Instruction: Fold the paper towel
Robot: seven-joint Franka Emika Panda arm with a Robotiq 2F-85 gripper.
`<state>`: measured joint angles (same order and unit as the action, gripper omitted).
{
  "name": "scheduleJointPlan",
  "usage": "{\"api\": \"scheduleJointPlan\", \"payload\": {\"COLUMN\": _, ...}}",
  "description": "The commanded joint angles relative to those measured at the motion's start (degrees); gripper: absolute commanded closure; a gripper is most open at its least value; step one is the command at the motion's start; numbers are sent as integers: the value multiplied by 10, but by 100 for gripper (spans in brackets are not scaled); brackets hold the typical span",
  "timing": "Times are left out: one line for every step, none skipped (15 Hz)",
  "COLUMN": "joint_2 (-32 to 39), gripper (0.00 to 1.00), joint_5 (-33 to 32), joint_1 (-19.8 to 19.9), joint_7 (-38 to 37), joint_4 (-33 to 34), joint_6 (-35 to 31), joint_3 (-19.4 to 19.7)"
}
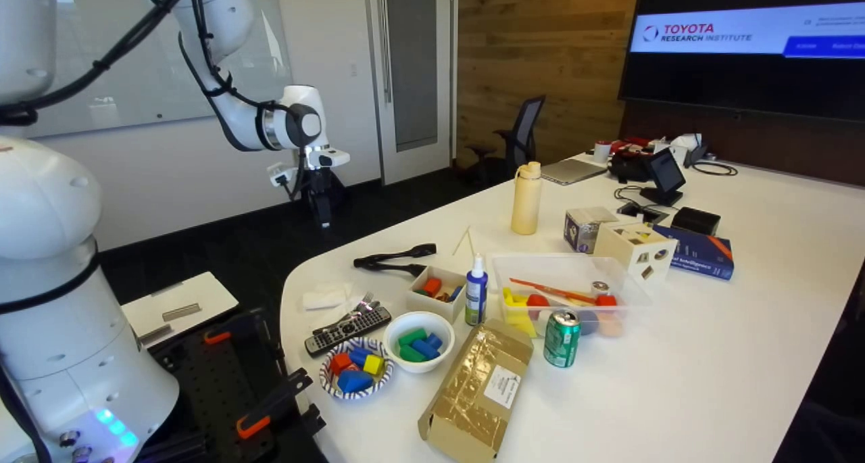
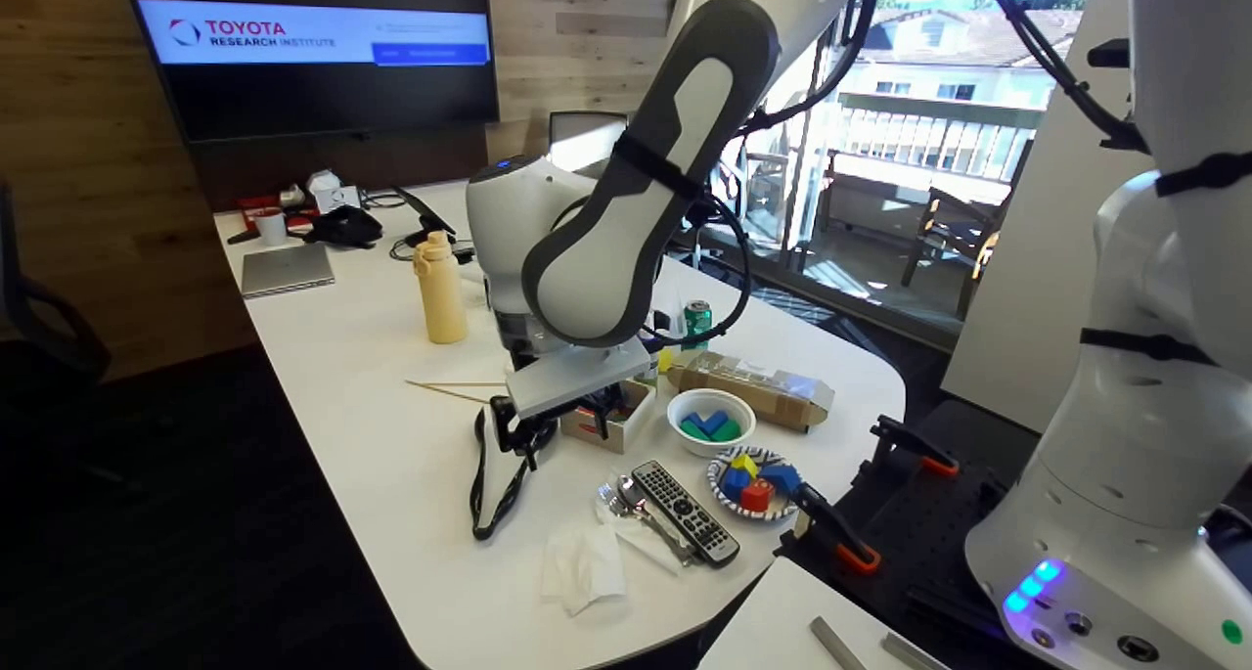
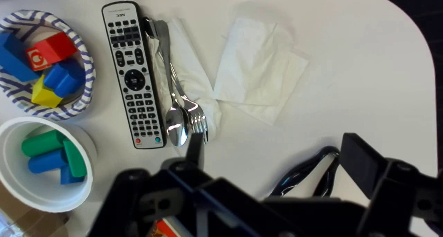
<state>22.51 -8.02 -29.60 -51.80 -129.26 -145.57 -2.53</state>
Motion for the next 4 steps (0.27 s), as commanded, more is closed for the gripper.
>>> {"api": "scheduleJointPlan", "payload": {"joint_2": -52, "gripper": 0, "joint_5": 17, "joint_1": 42, "joint_7": 51, "joint_4": -57, "joint_6": -22, "joint_3": -40}}
{"api": "scheduleJointPlan", "payload": {"joint_2": -55, "gripper": 0, "joint_5": 20, "joint_1": 50, "joint_7": 62, "joint_4": -63, "joint_6": -24, "joint_3": -48}}
{"api": "scheduleJointPlan", "payload": {"joint_2": -54, "gripper": 0, "joint_5": 26, "joint_1": 57, "joint_7": 77, "joint_4": -66, "joint_6": -28, "joint_3": -57}}
{"api": "scheduleJointPlan", "payload": {"joint_2": -49, "gripper": 0, "joint_5": 28, "joint_1": 59, "joint_7": 87, "joint_4": -64, "joint_6": -26, "joint_3": -64}}
